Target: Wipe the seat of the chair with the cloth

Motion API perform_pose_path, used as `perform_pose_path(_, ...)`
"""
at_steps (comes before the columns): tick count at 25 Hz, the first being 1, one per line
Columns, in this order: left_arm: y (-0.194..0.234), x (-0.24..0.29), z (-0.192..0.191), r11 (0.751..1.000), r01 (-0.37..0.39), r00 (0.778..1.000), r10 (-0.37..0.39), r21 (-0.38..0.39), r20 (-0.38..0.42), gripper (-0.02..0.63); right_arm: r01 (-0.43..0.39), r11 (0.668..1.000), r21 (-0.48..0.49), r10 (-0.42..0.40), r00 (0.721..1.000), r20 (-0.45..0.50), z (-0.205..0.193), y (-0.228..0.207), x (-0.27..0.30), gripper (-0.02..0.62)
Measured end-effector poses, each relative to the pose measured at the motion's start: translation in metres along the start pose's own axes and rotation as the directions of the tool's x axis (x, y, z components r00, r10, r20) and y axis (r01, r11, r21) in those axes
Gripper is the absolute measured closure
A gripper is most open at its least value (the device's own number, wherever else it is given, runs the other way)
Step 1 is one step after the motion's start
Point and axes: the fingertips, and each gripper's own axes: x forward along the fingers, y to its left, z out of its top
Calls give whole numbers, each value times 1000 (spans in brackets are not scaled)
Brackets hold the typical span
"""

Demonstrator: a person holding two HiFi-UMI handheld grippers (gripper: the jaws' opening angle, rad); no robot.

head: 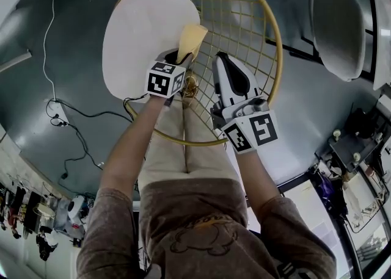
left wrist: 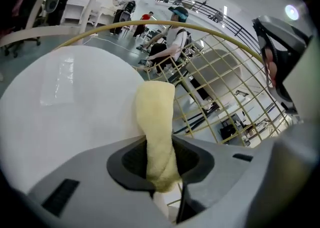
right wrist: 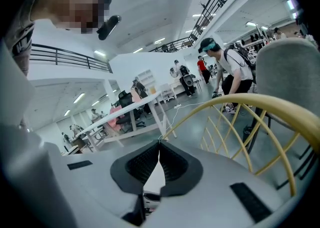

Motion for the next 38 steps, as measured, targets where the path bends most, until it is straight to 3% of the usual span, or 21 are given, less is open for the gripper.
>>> perform_pose_path(6, 25, -8, 2, 997, -54, 999, 54, -52, 4, 494, 4, 1000, 1, -4, 1000, 2, 1, 0, 2, 568)
perform_pose_path(23, 108, -72, 2, 981, -195, 981, 195, -7, 9, 494, -16, 1000, 7, 16, 1000, -22, -9, 10, 14, 568)
perform_pose_path(29, 155, -104, 0, 956, -291, 956, 292, -49, 24, 494, -13, 1000, 2, 13, 1000, -27, -10, 10, 13, 568)
perform_pose_path(38, 214, -154, -8, 896, -390, 907, 413, -213, 77, 494, -16, 1000, -4, 16, 1000, -26, -11, 14, 12, 568)
